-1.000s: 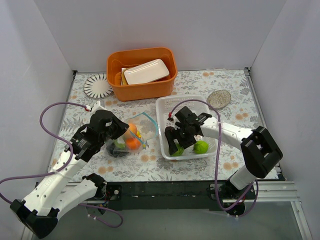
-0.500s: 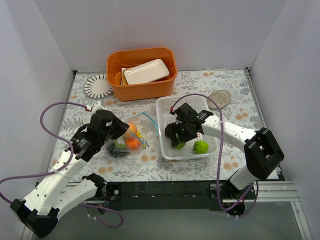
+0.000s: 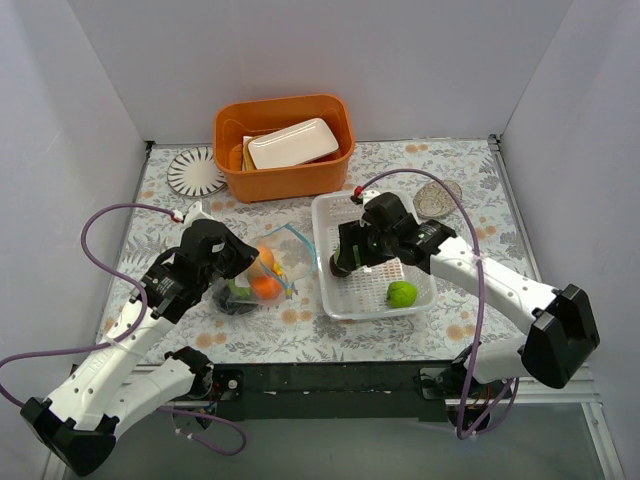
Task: Place the food in the zip-top bag and seal the zipper
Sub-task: Place the fake fruit in the zipper food storage bag.
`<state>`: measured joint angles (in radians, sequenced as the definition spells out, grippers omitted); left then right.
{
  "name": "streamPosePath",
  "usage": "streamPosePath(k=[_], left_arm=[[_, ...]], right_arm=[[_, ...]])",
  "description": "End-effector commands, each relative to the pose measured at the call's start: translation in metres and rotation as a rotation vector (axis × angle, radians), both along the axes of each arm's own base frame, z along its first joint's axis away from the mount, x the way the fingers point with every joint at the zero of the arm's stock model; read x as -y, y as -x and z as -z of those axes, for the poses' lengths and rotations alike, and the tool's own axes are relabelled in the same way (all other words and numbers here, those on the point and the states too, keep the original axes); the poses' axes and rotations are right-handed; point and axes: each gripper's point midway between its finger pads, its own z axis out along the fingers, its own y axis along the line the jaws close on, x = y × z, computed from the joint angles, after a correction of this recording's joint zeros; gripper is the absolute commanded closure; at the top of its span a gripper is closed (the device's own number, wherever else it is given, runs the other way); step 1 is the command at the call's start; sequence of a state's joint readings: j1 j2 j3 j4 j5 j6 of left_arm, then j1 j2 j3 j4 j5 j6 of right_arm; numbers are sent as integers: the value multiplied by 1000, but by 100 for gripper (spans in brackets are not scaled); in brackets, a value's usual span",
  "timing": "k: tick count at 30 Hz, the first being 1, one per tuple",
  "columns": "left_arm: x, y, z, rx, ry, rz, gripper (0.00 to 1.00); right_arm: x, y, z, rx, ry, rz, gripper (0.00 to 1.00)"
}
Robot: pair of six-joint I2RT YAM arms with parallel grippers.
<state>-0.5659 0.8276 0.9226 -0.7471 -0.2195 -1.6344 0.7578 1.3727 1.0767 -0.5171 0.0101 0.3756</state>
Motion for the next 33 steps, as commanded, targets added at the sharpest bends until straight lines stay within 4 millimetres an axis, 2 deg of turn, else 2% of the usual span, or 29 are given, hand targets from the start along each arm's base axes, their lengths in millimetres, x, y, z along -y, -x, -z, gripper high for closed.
streamPosePath(k=[1, 5, 8, 9, 11, 12, 14, 15, 22, 25, 26, 29, 31, 33], left_arm=[[2, 0, -4, 12, -1, 14, 100], [3, 0, -4, 13, 0, 19, 100], [2, 0, -2, 10, -8, 19, 100], [2, 0, -3, 12, -8, 20, 100], [2, 0, -3, 12, -10, 23, 100], [2, 0, -4, 13, -10, 22, 100], [3, 0, -6, 15, -6, 23, 100], [2, 0, -6, 13, -5, 22, 100], [4, 0, -9, 22, 7, 24, 100], [4, -2, -13, 27, 8, 22, 100], [4, -2, -18, 37, 13, 21, 100], [2, -2, -24, 50, 14, 14, 100], [-1, -2, -31, 71, 20, -1, 100], [-5, -1, -38, 90, 29, -14, 100]], right_arm=[[-36, -6, -55, 95, -273, -22, 56], [-59, 0, -73, 100, -394, -82, 56], [-77, 2, -80, 92, -427, -129, 56], [-85, 3, -88, 103, -436, -150, 55], [-96, 4, -87, 102, -435, -183, 55], [-104, 6, -93, 106, -449, -205, 55], [-115, 7, -89, 87, -450, -230, 55], [-121, 9, -94, 89, -460, -249, 54], [-158, 24, -80, 27, -424, -363, 51], [-169, 34, -51, -45, -356, -404, 50], [-174, 38, -53, -46, -356, -423, 49], [-182, 50, -43, -77, -338, -470, 46], [-187, 54, -40, -87, -345, -491, 42], [-192, 66, -41, -114, -380, -545, 36]])
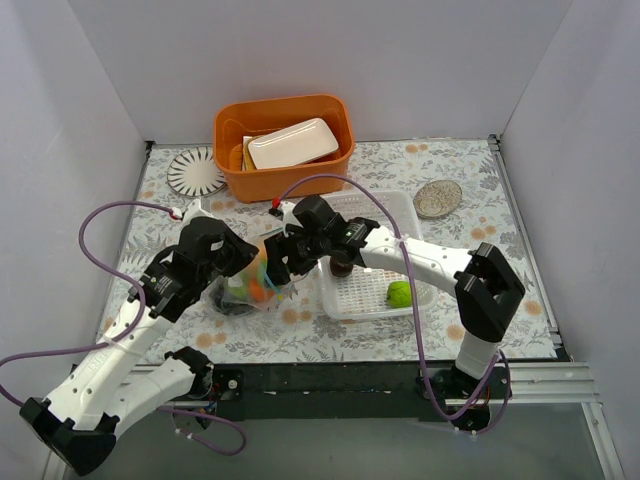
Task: Place the food in the zip-top bag and seal the zipper
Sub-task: Place the fake fruit in the zipper food storage bag.
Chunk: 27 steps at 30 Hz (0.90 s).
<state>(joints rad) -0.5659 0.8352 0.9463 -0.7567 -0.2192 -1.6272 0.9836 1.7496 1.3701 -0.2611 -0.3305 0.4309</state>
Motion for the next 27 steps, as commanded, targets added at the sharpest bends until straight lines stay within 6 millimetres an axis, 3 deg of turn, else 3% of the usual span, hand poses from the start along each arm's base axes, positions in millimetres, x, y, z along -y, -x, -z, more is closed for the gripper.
streamPosePath(k=[1, 7, 10, 18, 22, 23, 25, 26, 27], left_arm=[[-6, 0, -35, 90, 35, -25, 100], [-16, 3, -44, 123, 40, -60, 100], [-17, 4, -43, 120, 38, -67, 100], [-20, 5, -41, 115, 39, -80, 100], [-20, 6, -36, 101, 31, -80, 100], [-20, 5, -36, 104, 34, -79, 100], [-17, 5, -31, 92, 33, -70, 100], [-16, 5, -28, 89, 33, -66, 100], [-15, 4, -25, 81, 28, -65, 100]], right_arm=[[-17, 26, -24, -30, -105, -153, 33], [-26, 40, -41, -27, -211, -240, 10], [-25, 37, -49, 2, -222, -231, 2], [-2, 9, -62, 166, -145, -74, 2], [49, -28, -76, 329, -20, 181, 2], [66, -35, -68, 349, 34, 241, 2], [103, -54, -72, 406, 111, 407, 2], [126, -56, -54, 390, 199, 451, 2], [141, -58, -51, 392, 237, 485, 2]])
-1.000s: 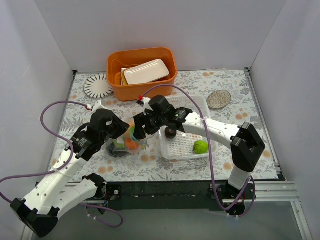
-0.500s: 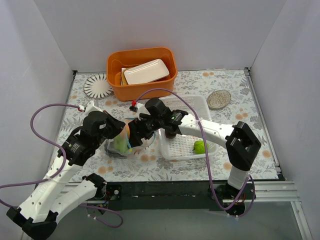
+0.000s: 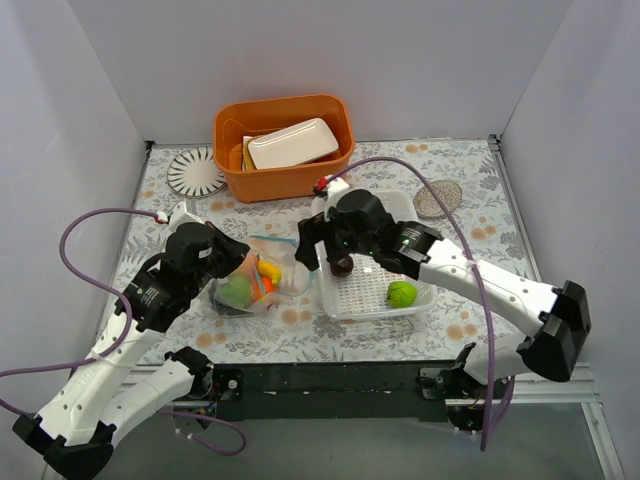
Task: Place the food in the zip-top bag and seal the zipper
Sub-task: Place the fake fruit in the zipper food storage bag, then pick up the fake fruit from the bin.
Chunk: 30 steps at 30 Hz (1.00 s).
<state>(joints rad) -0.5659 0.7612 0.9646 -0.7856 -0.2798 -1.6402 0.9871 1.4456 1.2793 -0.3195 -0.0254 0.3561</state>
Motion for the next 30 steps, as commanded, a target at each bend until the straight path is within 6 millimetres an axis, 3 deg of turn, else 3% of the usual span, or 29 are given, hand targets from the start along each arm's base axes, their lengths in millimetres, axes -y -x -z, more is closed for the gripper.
streamPosePath(k=[1, 5, 10, 19, 30], left_arm=[[2, -2, -3, 7, 11, 1, 100], [6, -2, 3, -7, 11, 14, 100], [7, -1, 6, -11, 14, 20, 100], [14, -3, 12, -27, 20, 48, 100], [18, -1, 20, -56, 11, 72, 100]], right_arm=[[99, -42, 28, 69, 255, 375, 2], [150, -34, 66, -23, 406, 475, 2], [171, -16, 91, -92, 453, 448, 2], [175, 4, 115, -186, 539, 316, 2], [169, -4, 122, -228, 564, 301, 3]])
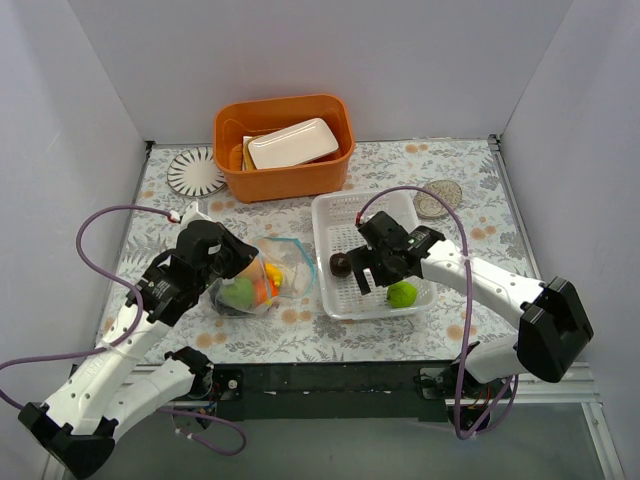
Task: Place the food in the zip-top bag and seal the zipper
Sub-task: Pick up the fake fruit from the bin.
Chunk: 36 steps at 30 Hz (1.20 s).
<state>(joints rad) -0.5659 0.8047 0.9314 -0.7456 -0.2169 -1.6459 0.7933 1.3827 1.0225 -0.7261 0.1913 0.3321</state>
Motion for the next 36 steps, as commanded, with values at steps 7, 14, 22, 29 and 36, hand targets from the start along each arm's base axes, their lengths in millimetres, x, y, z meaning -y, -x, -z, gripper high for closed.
streamPosePath(k=[7, 14, 22, 29, 36], left_arm=[[2, 1, 3, -5, -15, 23, 100], [2, 2, 6, -10, -15, 20, 100], [6, -1, 6, -16, -12, 33, 100], [0, 2, 0, 6, -2, 7, 100], [1, 1, -1, -1, -6, 10, 100]], right_arm=[[4, -10, 1, -25, 57, 27, 4], [32, -11, -4, 12, 172, 101, 3], [37, 4, 16, -56, 184, 105, 4], [40, 16, 25, -79, 161, 99, 5], [17, 17, 34, -110, 52, 66, 11]])
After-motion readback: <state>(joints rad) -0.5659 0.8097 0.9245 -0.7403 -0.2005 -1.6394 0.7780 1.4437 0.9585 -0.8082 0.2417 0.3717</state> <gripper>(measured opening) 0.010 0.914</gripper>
